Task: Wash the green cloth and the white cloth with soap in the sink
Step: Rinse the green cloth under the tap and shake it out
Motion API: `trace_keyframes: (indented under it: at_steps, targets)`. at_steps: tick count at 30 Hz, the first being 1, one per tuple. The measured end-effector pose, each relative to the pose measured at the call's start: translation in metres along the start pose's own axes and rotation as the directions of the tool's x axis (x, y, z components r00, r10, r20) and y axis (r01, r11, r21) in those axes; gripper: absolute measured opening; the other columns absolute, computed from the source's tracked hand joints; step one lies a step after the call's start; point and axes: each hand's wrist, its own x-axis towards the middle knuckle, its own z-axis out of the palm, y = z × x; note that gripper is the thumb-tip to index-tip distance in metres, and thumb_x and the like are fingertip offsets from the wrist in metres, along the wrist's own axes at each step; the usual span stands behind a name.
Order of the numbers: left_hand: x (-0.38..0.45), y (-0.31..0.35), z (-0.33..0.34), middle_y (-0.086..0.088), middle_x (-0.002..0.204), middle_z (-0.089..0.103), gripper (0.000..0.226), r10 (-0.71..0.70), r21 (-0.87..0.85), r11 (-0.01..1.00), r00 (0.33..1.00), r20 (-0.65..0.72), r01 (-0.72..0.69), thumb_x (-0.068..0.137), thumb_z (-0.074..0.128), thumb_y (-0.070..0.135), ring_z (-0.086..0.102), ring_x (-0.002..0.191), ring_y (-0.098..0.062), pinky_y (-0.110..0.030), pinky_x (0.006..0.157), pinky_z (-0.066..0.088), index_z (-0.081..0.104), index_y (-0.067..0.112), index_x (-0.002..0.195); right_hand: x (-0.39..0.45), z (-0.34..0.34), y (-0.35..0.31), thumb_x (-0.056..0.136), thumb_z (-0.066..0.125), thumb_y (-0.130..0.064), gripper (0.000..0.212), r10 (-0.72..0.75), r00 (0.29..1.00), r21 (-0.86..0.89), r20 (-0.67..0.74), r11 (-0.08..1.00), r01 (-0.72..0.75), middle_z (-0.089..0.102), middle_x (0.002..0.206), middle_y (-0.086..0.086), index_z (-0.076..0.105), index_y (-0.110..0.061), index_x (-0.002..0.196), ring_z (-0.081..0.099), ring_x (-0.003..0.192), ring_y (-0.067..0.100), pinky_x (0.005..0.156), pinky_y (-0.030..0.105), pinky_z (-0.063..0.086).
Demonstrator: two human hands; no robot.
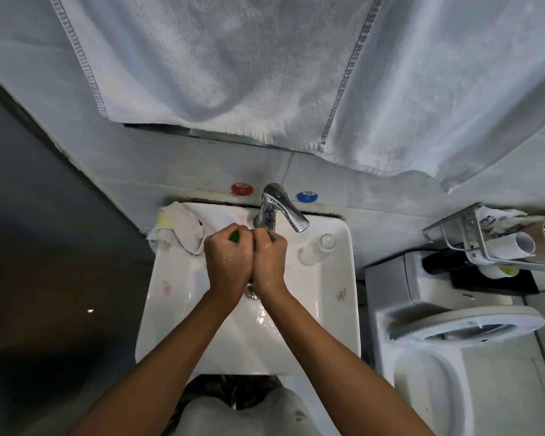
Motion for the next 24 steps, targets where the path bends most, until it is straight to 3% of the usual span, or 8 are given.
trace_keyframes:
  at_steps: [6, 10, 13, 15, 18, 20, 22, 24]
  targets:
    - [0.003, -0.007, -0.004, 0.002, 0.047, 0.048, 0.028, 0.080, 0.074, 0.994, 0.996, 0.028, -0.082, 0.082, 0.048, 0.012, 0.043, 0.042, -0.010, -0.022, 0.047, 0.034, 0.050, 0.013, 0.054, -0.002, 0.004, 0.002, 0.087, 0.049, -0.002, 0.038, 0.046, 0.999, -0.001, -0.024, 0.999, -0.046, 0.049, 0.047, -0.006, 0.052, -0.016, 0.052, 0.046, 0.052, 0.013, 0.050, 0.025, 0.038]
    - [0.007, 0.002, -0.012, -0.001, 0.056, 0.057, 0.036, 0.051, 0.138, 0.988, 0.990, 0.132, -0.069, 0.093, 0.049, 0.031, 0.057, 0.054, -0.018, -0.033, 0.051, 0.046, 0.055, 0.010, 0.064, -0.005, -0.001, -0.007, 0.094, 0.053, -0.029, 0.030, 0.094, 0.995, -0.041, 0.040, 0.995, -0.093, 0.066, 0.072, 0.007, 0.064, -0.017, 0.069, 0.063, 0.074, 0.022, 0.072, 0.035, 0.052]
    - [0.013, 0.012, -0.029, -0.001, 0.064, 0.060, 0.043, 0.060, 0.168, 0.978, 0.943, 0.327, -0.120, 0.086, 0.046, 0.053, 0.060, 0.065, -0.018, -0.039, 0.059, 0.051, 0.058, 0.012, 0.077, -0.005, -0.016, -0.026, 0.092, 0.053, -0.050, 0.038, 0.134, 0.976, -0.115, 0.170, 0.987, -0.116, 0.072, 0.092, 0.011, 0.068, -0.016, 0.084, 0.069, 0.092, 0.024, 0.089, 0.038, 0.055]
    - [0.018, 0.022, -0.043, 0.005, 0.069, 0.060, 0.039, 0.100, 0.178, 0.964, 0.886, 0.453, -0.199, 0.080, 0.052, 0.056, 0.061, 0.069, -0.015, -0.032, 0.057, 0.049, 0.058, 0.017, 0.083, -0.006, -0.028, -0.043, 0.089, 0.054, -0.055, 0.038, 0.150, 0.958, -0.128, 0.246, 0.984, -0.122, 0.073, 0.095, 0.006, 0.068, -0.020, 0.086, 0.069, 0.094, 0.021, 0.090, 0.038, 0.055]
    - [0.030, 0.038, -0.059, 0.011, 0.081, 0.064, 0.019, 0.134, 0.113, 0.965, 0.820, 0.557, -0.235, 0.080, 0.069, 0.038, 0.062, 0.075, -0.001, -0.018, 0.062, 0.049, 0.061, 0.024, 0.090, -0.009, -0.047, -0.067, 0.077, 0.060, -0.064, 0.049, 0.151, 0.935, -0.131, 0.321, 0.985, -0.114, 0.072, 0.106, 0.007, 0.069, -0.021, 0.100, 0.068, 0.101, 0.022, 0.091, 0.040, 0.055]
    - [0.037, 0.050, -0.065, 0.011, 0.084, 0.066, 0.011, 0.138, 0.053, 0.976, 0.791, 0.597, -0.210, 0.084, 0.069, 0.024, 0.062, 0.076, 0.003, -0.013, 0.067, 0.049, 0.063, 0.027, 0.092, -0.011, -0.059, -0.080, 0.077, 0.070, -0.054, 0.046, 0.086, 0.891, -0.195, 0.445, 0.981, 0.002, 0.071, 0.110, 0.005, 0.065, -0.022, 0.111, 0.067, 0.102, 0.019, 0.083, 0.036, 0.057]
    - [0.043, 0.068, -0.071, 0.015, 0.078, 0.066, 0.003, 0.194, 0.044, 0.962, 0.786, 0.587, -0.270, 0.086, 0.064, 0.027, 0.061, 0.071, 0.003, -0.014, 0.065, 0.048, 0.064, 0.030, 0.086, -0.018, -0.068, -0.096, 0.086, 0.070, -0.027, 0.025, 0.006, 0.819, -0.247, 0.574, 0.955, 0.167, 0.069, 0.104, -0.002, 0.061, -0.028, 0.110, 0.068, 0.093, 0.007, 0.070, 0.022, 0.055]
    - [0.049, 0.089, -0.079, 0.009, 0.064, 0.065, 0.020, 0.247, 0.101, 0.923, 0.774, 0.583, -0.371, 0.091, 0.058, 0.031, 0.059, 0.060, -0.005, -0.023, 0.057, 0.048, 0.067, 0.023, 0.074, -0.024, -0.072, -0.112, 0.093, 0.062, -0.014, 0.018, -0.067, 0.787, -0.305, 0.613, 0.899, 0.314, 0.068, 0.092, -0.005, 0.062, -0.022, 0.108, 0.065, 0.075, -0.003, 0.061, 0.015, 0.049]
